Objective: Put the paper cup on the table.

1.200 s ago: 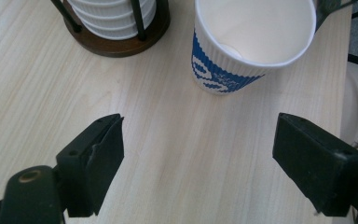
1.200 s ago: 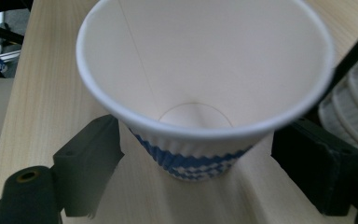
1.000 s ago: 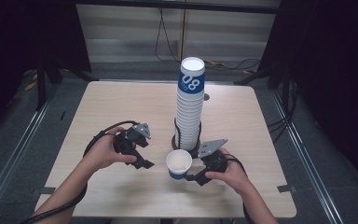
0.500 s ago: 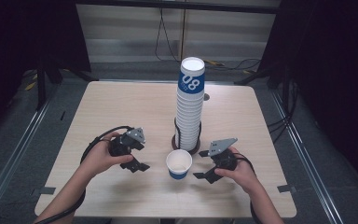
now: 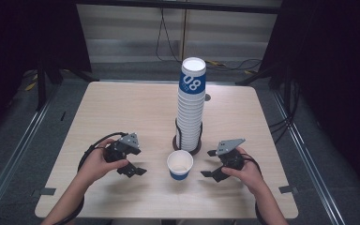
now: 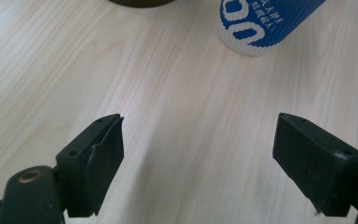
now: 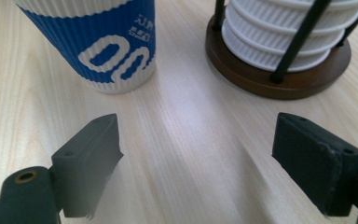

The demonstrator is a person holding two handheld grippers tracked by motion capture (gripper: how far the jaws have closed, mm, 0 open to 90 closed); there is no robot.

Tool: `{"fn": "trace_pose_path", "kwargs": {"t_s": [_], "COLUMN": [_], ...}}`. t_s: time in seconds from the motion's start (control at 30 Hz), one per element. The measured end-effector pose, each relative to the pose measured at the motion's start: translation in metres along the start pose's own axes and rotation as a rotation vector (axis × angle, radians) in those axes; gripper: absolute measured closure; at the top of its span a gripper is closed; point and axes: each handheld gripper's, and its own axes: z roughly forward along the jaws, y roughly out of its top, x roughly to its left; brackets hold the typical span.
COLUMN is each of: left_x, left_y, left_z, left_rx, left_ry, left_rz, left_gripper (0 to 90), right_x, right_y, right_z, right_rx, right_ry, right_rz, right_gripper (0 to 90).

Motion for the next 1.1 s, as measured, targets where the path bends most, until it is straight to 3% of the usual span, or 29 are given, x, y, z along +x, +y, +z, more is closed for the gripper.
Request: {"fn": "trace_pose_path", "kwargs": {"t_s": [0.23,0.43,0.57,0.67,0.83,1.1], "left_x": [0.003,0.003,0.003,0.002,0.003,0.001], "left_y": [-0.017,-0.030,-0.037,-0.042,-0.048,-0.051], "left_z": [0.006,0.008,0.012,0.015,0.017,0.019], "left_rx": [-0.015,-0.013,-0.025,-0.011,-0.051,-0.075], "left_ry": [0.012,0.040,0.029,0.040,0.047,0.062], "left_rz": [-0.033,-0.014,-0.033,-0.016,-0.013,0.002], "left_gripper": [16.4,16.4,16.4,16.4,15.6,15.1], "right_x": [-0.003,-0.004,-0.005,-0.006,-0.006,-0.006], "right_y": [-0.004,-0.008,-0.010,-0.012,-0.014,-0.014], "right_z": [0.000,0.003,0.004,0.005,0.006,0.006], "right_rx": [0.022,0.044,0.062,0.072,0.076,0.076], "right_ry": [-0.022,-0.035,-0.039,-0.043,-0.046,-0.054], "right_rz": [-0.001,0.009,0.005,0.003,0.010,0.011], "right_gripper": [14.5,14.5,14.5,14.5,14.5,14.1]}}
